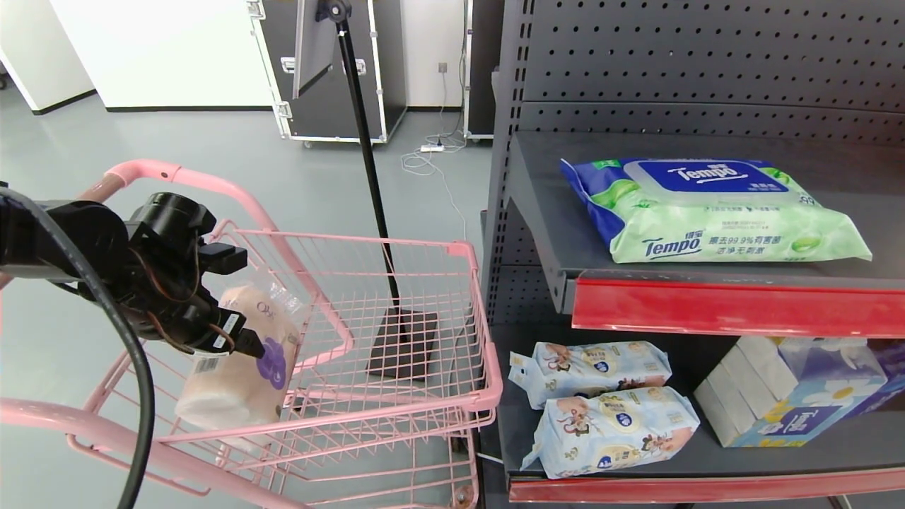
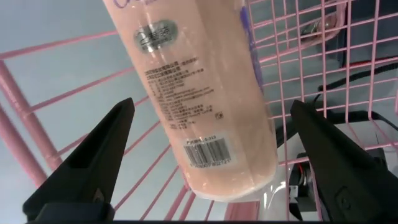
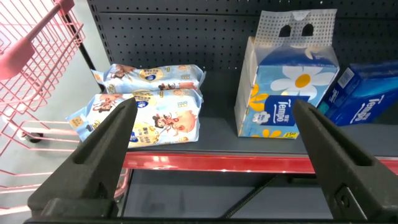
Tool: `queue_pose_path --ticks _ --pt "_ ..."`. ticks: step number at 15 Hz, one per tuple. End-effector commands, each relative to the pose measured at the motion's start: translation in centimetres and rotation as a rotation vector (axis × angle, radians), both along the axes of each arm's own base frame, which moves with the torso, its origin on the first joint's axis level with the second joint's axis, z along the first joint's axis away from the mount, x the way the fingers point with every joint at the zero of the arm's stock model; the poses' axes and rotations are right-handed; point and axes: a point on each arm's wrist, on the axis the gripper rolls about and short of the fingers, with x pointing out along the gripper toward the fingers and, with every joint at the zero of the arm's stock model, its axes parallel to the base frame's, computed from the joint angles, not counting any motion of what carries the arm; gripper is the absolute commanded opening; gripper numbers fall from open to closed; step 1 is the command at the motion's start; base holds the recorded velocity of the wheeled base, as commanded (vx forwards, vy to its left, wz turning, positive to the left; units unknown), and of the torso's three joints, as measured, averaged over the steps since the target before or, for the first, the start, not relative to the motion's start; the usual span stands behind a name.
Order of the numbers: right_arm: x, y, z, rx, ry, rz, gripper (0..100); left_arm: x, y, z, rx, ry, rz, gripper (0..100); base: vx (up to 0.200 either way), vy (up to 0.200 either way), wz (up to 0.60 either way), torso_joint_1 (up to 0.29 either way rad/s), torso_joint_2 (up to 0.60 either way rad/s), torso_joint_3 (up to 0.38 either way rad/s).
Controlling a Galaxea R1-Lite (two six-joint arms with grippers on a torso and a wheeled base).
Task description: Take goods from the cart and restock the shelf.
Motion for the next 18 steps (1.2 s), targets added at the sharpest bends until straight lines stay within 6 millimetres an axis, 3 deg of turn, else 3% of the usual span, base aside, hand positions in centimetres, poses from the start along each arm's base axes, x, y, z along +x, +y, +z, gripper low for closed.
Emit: queue_pose_path --ticks 1,10,18 --pt "0.0 0.0 0.0 -0.001 0.000 0.000 100 0.4 -0.1 -0.8 0.000 0.027 -0.002 100 0.000 0.000 0.00 0.000 0.00 0.000" --pt "0.0 0.0 0.0 -0.001 0.000 0.000 100 2.1 -0.6 -2.7 -0.030 0.092 0.013 100 0.000 0.000 0.00 0.000 0.00 0.000" --pt "0.0 0.0 0.0 -0.001 0.000 0.001 100 6.1 -0.7 -2.9 -0.029 0.105 0.011 100 0.000 0.000 0.00 0.000 0.00 0.000"
